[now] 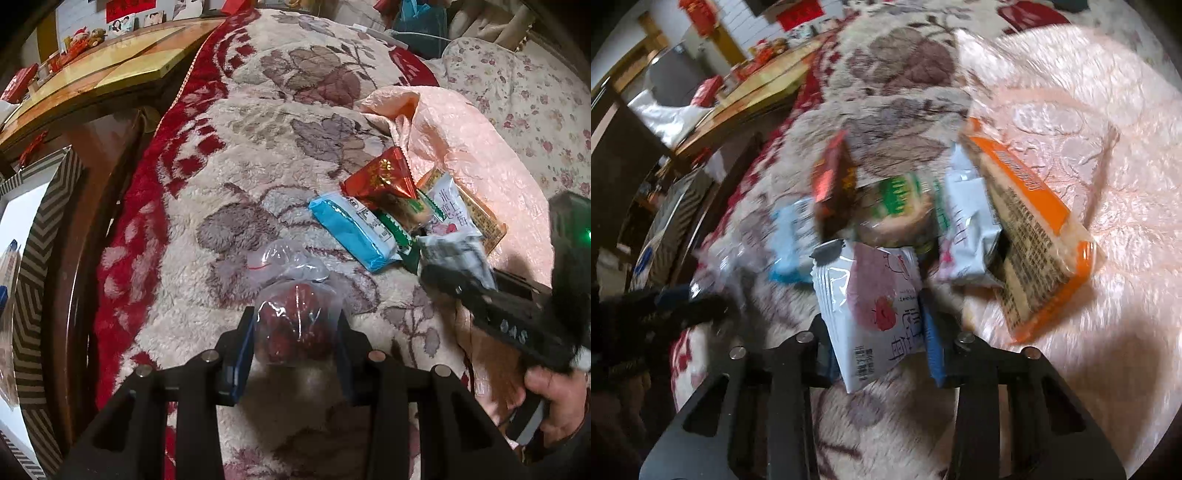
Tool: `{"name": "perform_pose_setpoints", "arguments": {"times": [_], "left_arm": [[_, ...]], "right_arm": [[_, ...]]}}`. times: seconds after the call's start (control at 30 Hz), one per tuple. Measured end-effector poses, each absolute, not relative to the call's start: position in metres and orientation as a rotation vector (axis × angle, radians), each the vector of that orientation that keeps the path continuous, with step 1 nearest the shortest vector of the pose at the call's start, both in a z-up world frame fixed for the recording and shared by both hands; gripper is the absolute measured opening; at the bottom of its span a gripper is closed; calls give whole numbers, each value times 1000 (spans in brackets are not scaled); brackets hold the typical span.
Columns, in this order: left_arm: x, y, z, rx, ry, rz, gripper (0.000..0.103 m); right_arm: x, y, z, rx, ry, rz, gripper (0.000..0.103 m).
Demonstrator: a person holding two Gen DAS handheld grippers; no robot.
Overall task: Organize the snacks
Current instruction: 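Grasp the clear bag of red dates with left tool while right tool grasps the white wafer packet, then carry the date bag and white wafer packet over the white tray with both tools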
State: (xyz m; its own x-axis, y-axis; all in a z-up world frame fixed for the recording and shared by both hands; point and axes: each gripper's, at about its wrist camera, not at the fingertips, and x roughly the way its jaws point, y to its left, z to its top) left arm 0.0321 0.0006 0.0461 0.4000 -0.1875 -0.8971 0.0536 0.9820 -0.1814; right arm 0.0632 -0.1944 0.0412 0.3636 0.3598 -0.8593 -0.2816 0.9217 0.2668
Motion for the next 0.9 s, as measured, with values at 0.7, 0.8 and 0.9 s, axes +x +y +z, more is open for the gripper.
{"name": "perform_pose_setpoints", "arguments": {"times": [0.7,0.8,0.9], "left_arm": [[4,46,59,-171,1111,-47,41],[0,54,61,-176,1105,-26,41],[-5,64,66,-183,1090,-7,41]], "right_arm": [[4,-124,53,68,1152,700,15],[5,-117,59,39,1137,712,15],[4,-105,67,-8,1120,714,15]]}}
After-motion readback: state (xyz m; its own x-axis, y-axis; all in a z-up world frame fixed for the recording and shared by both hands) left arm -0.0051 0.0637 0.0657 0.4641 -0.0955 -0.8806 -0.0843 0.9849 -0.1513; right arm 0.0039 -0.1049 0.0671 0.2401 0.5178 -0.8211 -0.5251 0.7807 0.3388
